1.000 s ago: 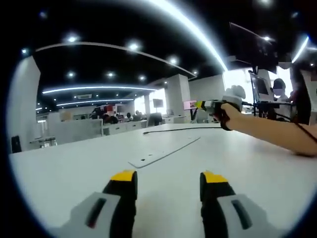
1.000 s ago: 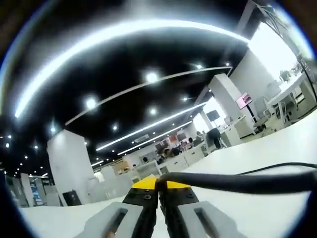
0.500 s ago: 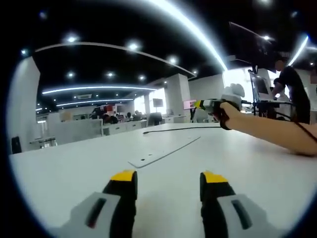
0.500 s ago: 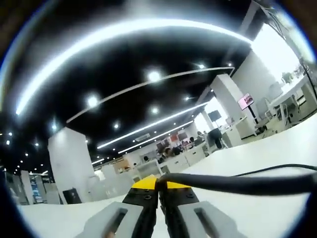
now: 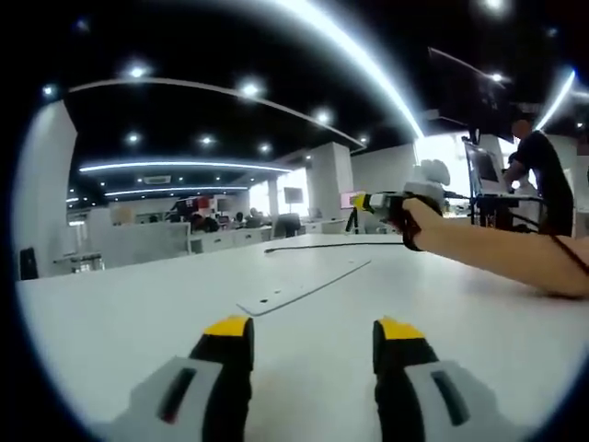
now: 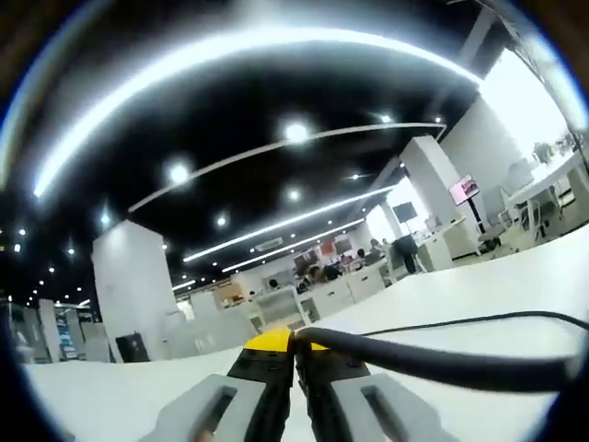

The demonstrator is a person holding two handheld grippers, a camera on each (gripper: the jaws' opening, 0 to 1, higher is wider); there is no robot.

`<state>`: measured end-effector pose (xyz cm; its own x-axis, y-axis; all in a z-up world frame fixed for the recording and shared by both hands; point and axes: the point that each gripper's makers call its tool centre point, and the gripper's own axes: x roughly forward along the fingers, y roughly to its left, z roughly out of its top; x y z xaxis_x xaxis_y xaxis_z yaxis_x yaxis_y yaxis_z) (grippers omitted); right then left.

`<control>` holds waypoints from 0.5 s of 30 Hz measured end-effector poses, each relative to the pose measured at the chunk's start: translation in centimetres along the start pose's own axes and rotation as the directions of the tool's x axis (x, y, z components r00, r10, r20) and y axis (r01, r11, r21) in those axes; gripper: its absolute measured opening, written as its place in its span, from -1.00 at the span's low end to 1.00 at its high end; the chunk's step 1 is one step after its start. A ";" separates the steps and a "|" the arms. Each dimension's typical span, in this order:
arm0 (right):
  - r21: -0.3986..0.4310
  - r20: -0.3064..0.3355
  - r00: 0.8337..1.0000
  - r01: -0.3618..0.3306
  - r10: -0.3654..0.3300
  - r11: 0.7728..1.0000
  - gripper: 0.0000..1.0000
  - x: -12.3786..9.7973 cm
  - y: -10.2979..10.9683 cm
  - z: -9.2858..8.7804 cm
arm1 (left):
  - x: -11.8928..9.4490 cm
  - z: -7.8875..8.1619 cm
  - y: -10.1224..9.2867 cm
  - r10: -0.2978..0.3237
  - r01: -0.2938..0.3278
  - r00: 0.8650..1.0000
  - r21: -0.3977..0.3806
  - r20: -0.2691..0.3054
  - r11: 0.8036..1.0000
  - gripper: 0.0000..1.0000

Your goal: Locate the USB plug end of the data cable currently connected to the USB port on the desk. Grip the plug, withdraw it from the port, and place it onto the desktop.

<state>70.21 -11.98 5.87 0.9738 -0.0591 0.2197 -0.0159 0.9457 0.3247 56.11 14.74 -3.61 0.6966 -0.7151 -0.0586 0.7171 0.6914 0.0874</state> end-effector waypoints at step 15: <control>-0.292 -0.157 0.987 -0.089 0.044 0.952 -0.87 -4.3 0.4 -1.5 | -0.1 0.0 -0.6 -0.031 0.031 1.000 0.019 -0.001 0.999 0.05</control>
<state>66.38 -10.86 3.66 0.9957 0.0334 0.0866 -0.0353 0.9992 0.0208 55.66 14.40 -3.70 0.6744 -0.7358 -0.0618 0.7375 0.6671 0.1047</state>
